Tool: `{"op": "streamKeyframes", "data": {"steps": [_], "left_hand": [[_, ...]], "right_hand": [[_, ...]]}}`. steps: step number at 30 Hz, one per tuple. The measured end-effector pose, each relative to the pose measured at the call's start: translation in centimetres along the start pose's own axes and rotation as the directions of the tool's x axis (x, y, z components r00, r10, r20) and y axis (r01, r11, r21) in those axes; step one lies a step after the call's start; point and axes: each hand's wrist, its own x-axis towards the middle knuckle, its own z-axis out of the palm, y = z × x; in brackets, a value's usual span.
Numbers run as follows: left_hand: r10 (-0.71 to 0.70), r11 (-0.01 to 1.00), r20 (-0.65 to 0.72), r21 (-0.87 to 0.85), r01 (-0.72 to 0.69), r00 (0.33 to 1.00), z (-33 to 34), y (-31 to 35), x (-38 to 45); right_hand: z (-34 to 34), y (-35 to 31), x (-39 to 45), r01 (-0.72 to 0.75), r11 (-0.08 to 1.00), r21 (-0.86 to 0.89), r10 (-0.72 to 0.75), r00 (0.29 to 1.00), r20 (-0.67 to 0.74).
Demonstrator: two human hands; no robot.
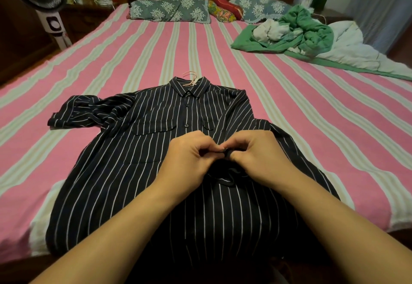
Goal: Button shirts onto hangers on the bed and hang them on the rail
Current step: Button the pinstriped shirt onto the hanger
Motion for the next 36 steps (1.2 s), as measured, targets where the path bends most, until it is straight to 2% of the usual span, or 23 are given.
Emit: {"op": "streamKeyframes", "data": {"steps": [3,7,10,15,19,24,27,29,31,34,36], "left_hand": [[0.144,0.985,-0.05,0.103,-0.138,0.988,0.1,-0.2,-0.2],[0.223,0.96,-0.053,0.184,-0.21,0.973,0.2,-0.4,-0.2],[0.238,0.956,-0.043,0.186,-0.227,0.97,0.1,-0.2,-0.2],[0.253,0.954,-0.023,0.171,-0.245,0.967,0.3,-0.4,-0.4],[0.272,0.951,-0.022,0.159,-0.265,0.962,0.2,-0.3,-0.3],[0.279,0.946,-0.07,0.191,-0.262,0.958,0.2,-0.3,0.0],[0.323,0.926,-0.115,0.243,-0.289,0.939,0.4,-0.5,0.1],[0.347,0.913,-0.128,0.271,-0.304,0.929,0.6,-0.4,0.2],[0.342,0.919,-0.127,0.251,-0.304,0.931,0.6,-0.4,0.3],[0.354,0.923,-0.089,0.194,-0.333,0.931,0.0,-0.5,0.4],[0.347,0.927,-0.106,0.186,-0.325,0.932,-0.3,-0.7,0.1]], "right_hand": [[0.5,-0.1,0.0,-0.074,0.996,0.052,0.076,0.996,-0.05],[0.9,-0.5,-0.1,-0.032,0.994,0.106,0.039,0.997,-0.062],[0.9,-0.4,-0.2,0.023,0.992,0.125,-0.009,0.994,-0.108],[1.3,0.0,-0.5,0.075,0.997,0.032,-0.069,0.985,-0.158],[1.2,0.1,-0.4,0.091,0.996,0.018,-0.087,0.985,-0.152],[1.3,0.3,-0.3,0.02,0.993,0.116,-0.003,0.99,-0.144],[1.6,0.0,-0.3,0.027,0.972,0.233,0.014,0.985,-0.171],[1.6,-0.1,-0.3,0.046,0.97,0.237,0.004,0.979,-0.205],[1.5,0.0,-0.4,0.123,0.983,0.137,-0.092,0.973,-0.21],[1.1,0.9,-0.1,0.356,0.915,-0.19,-0.388,0.905,-0.173],[1.1,1.5,0.3,0.396,0.876,-0.276,-0.447,0.881,-0.155]]}}
